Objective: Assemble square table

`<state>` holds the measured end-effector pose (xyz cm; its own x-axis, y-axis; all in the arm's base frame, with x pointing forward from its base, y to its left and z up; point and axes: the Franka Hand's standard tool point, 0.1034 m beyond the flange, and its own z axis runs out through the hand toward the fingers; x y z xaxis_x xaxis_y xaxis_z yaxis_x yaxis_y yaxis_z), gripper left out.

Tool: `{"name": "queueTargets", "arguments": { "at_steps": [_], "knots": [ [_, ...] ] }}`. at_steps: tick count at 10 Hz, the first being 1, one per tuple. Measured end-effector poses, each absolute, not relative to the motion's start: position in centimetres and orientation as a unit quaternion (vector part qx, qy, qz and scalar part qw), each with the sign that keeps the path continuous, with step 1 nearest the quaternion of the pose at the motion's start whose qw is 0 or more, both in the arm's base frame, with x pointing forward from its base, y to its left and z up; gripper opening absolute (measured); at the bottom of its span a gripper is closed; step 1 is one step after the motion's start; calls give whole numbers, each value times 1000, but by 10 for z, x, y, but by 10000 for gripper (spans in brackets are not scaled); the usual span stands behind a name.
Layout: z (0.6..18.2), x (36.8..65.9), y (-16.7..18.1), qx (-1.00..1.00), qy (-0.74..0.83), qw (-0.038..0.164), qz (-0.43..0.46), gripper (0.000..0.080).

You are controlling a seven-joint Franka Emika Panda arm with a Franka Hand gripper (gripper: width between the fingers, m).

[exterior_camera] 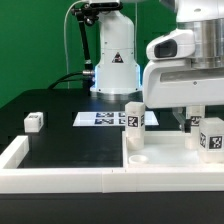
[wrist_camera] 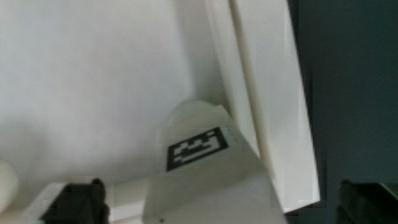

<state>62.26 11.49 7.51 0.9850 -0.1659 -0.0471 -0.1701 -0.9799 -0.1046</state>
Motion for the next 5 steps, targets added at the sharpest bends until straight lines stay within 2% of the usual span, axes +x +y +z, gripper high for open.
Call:
{"name": "queueTargets", "arguments": {
  "at_steps": [3, 5],
  "knots": [
    [75, 623, 113, -998, 40, 52, 16, 647],
    [75, 623, 112, -998, 40, 52, 16, 332]
  ]
}}
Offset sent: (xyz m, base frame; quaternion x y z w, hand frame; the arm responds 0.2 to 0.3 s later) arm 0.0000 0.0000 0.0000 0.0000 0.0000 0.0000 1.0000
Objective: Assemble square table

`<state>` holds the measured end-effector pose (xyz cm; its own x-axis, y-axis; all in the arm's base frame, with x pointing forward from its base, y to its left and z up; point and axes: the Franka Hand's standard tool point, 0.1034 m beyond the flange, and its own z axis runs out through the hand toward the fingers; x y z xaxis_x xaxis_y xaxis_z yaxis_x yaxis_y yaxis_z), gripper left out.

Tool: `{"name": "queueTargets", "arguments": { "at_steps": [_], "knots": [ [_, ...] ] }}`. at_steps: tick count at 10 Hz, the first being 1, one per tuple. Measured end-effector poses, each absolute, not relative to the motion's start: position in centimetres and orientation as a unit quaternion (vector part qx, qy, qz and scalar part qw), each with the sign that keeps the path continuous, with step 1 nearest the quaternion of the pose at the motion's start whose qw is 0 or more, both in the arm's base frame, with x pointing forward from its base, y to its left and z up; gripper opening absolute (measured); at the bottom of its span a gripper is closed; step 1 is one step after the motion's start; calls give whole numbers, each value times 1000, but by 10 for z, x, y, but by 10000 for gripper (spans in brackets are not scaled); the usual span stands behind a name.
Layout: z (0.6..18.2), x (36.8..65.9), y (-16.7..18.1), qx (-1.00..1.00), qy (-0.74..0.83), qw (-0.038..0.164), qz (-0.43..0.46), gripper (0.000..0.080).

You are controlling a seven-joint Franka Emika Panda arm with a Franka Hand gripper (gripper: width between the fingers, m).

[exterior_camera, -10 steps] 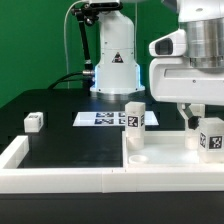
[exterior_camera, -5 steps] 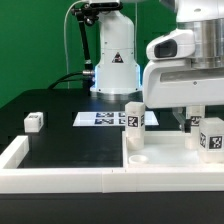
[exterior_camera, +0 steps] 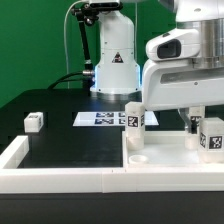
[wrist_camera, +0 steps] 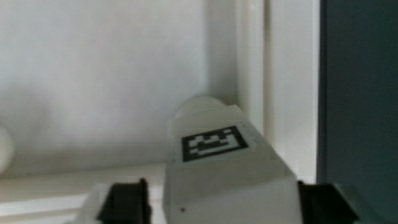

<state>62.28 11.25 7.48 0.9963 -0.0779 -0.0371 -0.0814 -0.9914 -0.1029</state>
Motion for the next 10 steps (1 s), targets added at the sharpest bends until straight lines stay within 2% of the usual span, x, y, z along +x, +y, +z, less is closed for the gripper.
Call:
{"name": "queueTargets", "arguments": {
  "at_steps": [3, 6, 10],
  "knots": [
    [75, 623, 112, -997, 50, 50, 17, 291],
    [74, 623, 111, -981, 188, 46, 22, 291],
    [75, 622, 97, -950, 310, 29, 29, 298]
  ]
}}
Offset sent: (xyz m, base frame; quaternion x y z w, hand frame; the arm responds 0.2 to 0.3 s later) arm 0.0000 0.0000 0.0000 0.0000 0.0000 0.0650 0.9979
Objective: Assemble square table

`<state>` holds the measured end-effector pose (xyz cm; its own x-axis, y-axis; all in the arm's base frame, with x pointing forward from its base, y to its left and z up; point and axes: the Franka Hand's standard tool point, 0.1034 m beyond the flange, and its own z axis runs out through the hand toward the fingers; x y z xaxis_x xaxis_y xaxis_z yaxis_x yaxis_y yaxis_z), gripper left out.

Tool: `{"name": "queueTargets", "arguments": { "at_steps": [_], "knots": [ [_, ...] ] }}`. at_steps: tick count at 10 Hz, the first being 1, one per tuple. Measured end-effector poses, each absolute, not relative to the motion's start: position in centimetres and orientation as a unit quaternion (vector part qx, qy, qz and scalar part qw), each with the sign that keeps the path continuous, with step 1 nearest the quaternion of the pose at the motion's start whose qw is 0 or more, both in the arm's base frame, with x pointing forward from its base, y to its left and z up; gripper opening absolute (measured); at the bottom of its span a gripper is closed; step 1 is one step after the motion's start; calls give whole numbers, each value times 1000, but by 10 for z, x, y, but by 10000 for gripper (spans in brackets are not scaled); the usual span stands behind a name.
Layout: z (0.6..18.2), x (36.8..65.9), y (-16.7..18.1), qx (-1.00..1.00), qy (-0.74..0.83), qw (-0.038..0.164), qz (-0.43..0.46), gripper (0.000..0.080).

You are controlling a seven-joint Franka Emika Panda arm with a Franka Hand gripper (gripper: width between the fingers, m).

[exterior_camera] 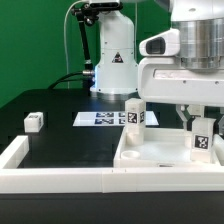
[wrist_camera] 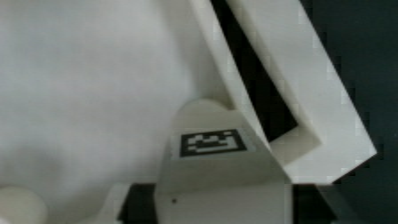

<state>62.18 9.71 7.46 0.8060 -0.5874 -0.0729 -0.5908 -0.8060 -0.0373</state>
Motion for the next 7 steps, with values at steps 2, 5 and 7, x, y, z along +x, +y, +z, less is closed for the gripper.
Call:
{"name": "queueTargets", "arguments": {
  "at_steps": [2, 5, 7],
  "knots": [
    [75, 622, 97, -945, 324, 28, 29, 375],
    [89, 615, 96, -960, 278, 34, 25, 628],
    [101, 611, 88, -968, 247, 38, 21, 645]
  ]
}}
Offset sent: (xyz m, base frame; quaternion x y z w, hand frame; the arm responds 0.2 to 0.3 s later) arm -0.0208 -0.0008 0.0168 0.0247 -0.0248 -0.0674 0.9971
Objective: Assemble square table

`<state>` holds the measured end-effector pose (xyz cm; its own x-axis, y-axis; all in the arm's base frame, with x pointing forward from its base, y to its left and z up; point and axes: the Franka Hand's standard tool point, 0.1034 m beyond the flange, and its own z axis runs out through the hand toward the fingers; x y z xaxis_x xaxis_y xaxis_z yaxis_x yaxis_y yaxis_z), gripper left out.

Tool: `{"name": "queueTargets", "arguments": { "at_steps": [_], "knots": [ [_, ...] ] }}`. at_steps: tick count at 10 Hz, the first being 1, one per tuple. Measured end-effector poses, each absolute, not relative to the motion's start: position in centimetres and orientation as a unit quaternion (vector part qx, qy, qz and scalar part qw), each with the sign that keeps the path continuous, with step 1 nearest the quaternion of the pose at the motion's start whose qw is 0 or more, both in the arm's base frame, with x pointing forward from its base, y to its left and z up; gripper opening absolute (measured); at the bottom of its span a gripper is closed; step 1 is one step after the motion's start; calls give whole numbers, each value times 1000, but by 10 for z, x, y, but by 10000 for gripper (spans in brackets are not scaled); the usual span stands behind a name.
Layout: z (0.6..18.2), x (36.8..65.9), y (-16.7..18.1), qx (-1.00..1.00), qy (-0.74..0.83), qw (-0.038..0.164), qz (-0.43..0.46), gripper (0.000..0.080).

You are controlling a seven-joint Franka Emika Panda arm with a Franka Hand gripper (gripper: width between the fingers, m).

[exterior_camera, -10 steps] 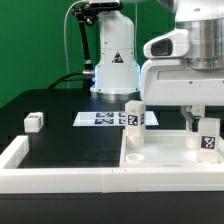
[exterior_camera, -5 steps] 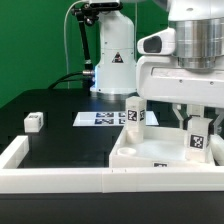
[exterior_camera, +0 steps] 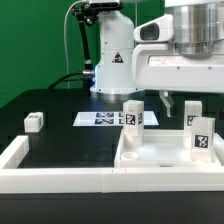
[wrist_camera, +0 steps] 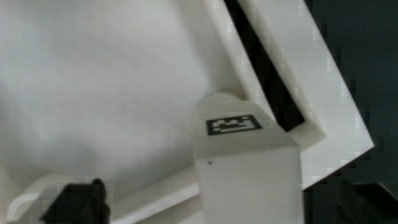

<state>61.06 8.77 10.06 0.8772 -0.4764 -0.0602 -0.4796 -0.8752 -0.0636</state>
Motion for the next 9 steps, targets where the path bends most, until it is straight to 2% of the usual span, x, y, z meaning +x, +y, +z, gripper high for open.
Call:
{"name": "queueTargets", "arguments": {
  "at_steps": [2, 4, 6, 9],
  "knots": [
    [118, 606, 62, -983, 176, 44, 13, 649],
    [127, 604, 31, -991, 123, 46, 19, 649],
    [125, 602, 5, -992, 116, 46, 15, 649],
    [124, 602, 8, -992, 115, 46, 16, 649]
  ]
}}
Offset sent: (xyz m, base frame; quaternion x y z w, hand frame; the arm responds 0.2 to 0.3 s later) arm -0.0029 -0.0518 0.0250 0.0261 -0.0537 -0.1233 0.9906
